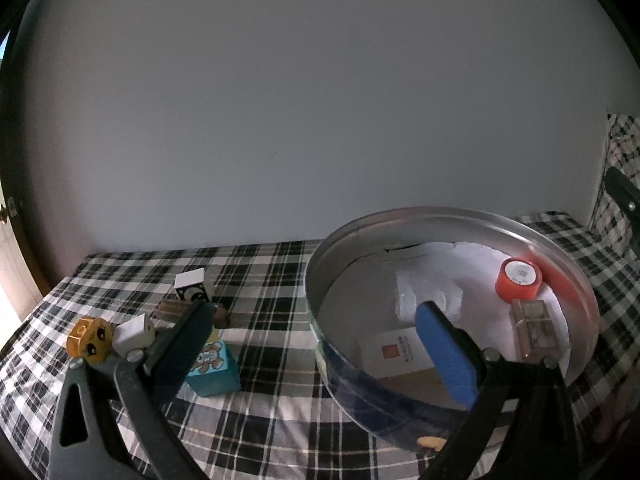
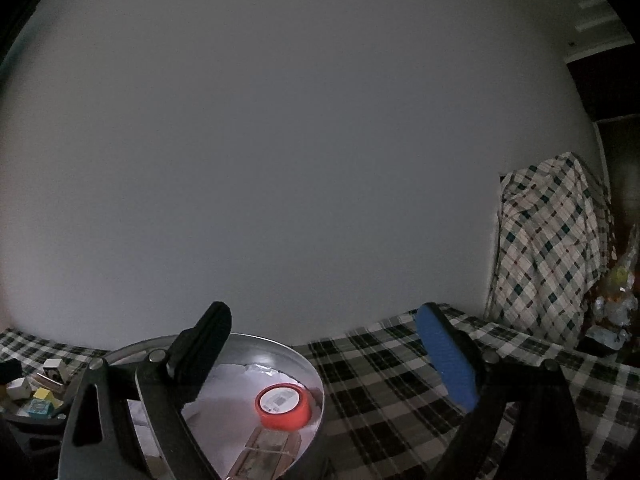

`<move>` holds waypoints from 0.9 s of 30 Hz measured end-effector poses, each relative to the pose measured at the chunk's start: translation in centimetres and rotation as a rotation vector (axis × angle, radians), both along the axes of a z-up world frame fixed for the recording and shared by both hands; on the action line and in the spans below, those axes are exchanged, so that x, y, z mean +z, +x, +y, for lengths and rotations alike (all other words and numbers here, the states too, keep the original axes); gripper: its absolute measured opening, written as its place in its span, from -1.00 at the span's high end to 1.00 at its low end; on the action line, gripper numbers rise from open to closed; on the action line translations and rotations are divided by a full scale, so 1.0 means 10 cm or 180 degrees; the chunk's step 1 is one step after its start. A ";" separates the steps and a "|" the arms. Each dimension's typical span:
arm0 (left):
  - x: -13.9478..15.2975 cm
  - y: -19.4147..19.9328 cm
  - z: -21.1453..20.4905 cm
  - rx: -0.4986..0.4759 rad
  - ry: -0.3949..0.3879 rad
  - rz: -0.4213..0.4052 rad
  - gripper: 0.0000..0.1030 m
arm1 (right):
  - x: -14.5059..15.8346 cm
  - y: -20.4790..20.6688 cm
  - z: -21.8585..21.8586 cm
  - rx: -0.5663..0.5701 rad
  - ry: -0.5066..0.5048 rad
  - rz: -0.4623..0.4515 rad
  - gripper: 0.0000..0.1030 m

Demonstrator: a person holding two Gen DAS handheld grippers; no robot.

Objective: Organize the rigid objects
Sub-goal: 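Withdraw both tools from the tin toward the remaining blocks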

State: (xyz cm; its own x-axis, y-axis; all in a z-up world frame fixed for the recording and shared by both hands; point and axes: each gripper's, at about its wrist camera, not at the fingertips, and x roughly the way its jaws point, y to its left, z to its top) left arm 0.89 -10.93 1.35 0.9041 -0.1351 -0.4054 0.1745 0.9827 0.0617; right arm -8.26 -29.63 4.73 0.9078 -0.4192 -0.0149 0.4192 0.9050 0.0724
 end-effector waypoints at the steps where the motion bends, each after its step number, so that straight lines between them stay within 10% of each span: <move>1: 0.00 0.00 0.01 0.0000 -0.0009 0.0004 -0.99 | 0.00 -0.03 0.01 0.0002 0.0015 -0.0008 -0.85; 27: -0.07 0.11 0.83 0.0265 -0.0068 0.0136 -0.99 | -0.03 -0.18 0.55 0.0319 0.0244 0.0067 -0.85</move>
State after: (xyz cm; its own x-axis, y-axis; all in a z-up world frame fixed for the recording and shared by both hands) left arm 1.96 -2.62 0.67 0.8945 -0.0692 -0.4416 0.0942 0.9949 0.0349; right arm -10.07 -24.13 4.40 0.9442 -0.3232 -0.0631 0.3289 0.9346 0.1352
